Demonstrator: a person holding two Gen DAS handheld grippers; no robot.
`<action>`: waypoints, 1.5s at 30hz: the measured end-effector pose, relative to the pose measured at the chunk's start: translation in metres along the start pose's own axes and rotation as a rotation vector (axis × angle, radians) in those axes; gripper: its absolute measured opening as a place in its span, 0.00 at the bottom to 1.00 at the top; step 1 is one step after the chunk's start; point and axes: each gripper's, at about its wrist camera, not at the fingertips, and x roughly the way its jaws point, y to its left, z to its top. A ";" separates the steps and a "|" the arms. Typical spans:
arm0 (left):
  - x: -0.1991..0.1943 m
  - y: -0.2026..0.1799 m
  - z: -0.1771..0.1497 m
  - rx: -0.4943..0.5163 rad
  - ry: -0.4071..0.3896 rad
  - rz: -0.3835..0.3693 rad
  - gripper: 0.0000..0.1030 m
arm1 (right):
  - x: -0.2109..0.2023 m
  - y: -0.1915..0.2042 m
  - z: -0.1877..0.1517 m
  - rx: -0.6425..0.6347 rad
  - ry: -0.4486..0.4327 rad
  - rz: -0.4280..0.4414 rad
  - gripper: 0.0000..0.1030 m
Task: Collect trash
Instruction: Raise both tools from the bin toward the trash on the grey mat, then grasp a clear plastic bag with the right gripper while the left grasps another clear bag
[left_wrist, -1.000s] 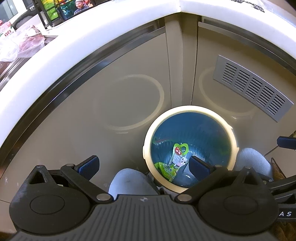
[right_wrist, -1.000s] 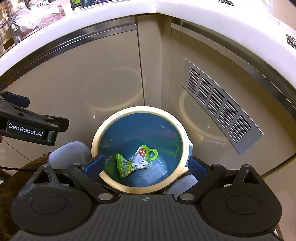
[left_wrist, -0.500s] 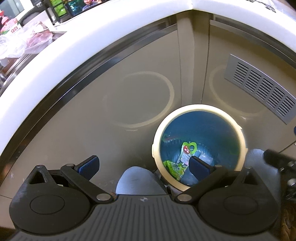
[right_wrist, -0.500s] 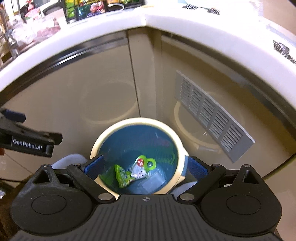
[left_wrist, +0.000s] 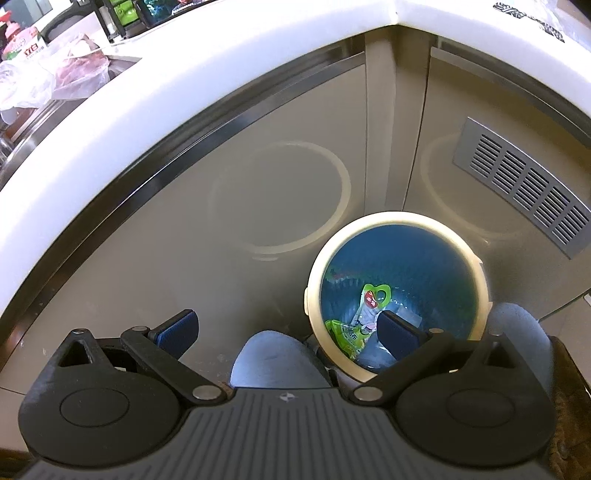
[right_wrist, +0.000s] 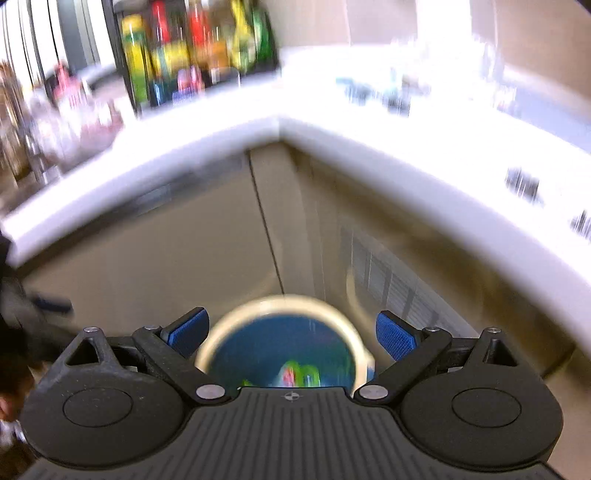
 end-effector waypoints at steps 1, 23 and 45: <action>0.000 0.001 0.001 -0.005 0.007 -0.008 1.00 | -0.007 -0.003 0.012 -0.007 -0.051 -0.008 0.95; -0.042 0.010 0.032 -0.034 -0.038 -0.016 1.00 | 0.156 -0.170 0.205 0.143 -0.162 -0.327 0.72; -0.098 -0.095 0.257 0.033 -0.362 -0.264 1.00 | 0.059 -0.233 0.139 0.346 -0.425 -0.508 0.04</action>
